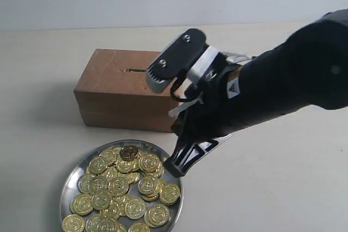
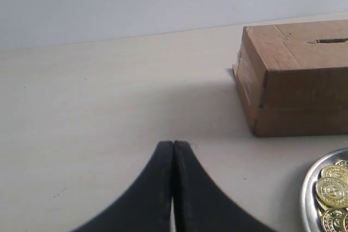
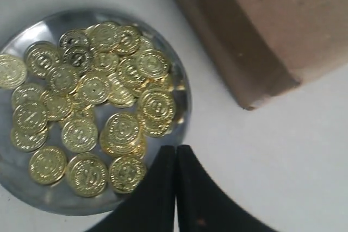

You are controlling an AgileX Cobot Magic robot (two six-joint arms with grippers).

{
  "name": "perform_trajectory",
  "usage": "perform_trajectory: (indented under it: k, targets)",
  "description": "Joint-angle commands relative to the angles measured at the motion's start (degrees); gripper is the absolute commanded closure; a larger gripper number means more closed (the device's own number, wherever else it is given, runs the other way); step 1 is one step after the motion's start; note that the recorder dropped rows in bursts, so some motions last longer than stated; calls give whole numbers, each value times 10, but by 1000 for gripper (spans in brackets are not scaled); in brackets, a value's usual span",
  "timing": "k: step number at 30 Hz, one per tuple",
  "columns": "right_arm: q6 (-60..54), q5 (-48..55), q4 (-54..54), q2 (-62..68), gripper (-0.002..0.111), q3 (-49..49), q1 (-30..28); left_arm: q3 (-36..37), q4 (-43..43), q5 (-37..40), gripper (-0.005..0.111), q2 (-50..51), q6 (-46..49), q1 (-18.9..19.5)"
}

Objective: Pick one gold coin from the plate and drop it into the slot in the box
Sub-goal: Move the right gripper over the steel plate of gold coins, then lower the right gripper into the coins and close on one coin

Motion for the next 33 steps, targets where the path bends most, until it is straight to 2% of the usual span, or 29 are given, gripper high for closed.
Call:
perform_trajectory:
  k: [1,7,15,18,22,28,30,33]
  targets:
    - [-4,30,15,55,108,-29,33,0,-5,-3,107,-3,-1,-3]
    - [3,125,102,117,108,-76,56,0,-5,-3,107,-3,-1,-3]
    - [-32,154,95,123,108,-95,56,0,-5,-3,107,-3,-1,-3]
    - [-46,165,88,130,104,-107,56,0,-5,-3,107,-3,-1,-3]
    - [-25,233,75,169,97,-153,56,0,-5,-3,107,-3,-1,-3]
    - [2,276,26,229,93,-217,56,0,-5,-3,107,-3,-1,-3]
    - [18,276,7,242,89,-236,56,0,-5,-3,107,-3,-1,-3]
    - [61,281,-15,269,69,-272,56,0,-5,-3,107,-3,-1,-3]
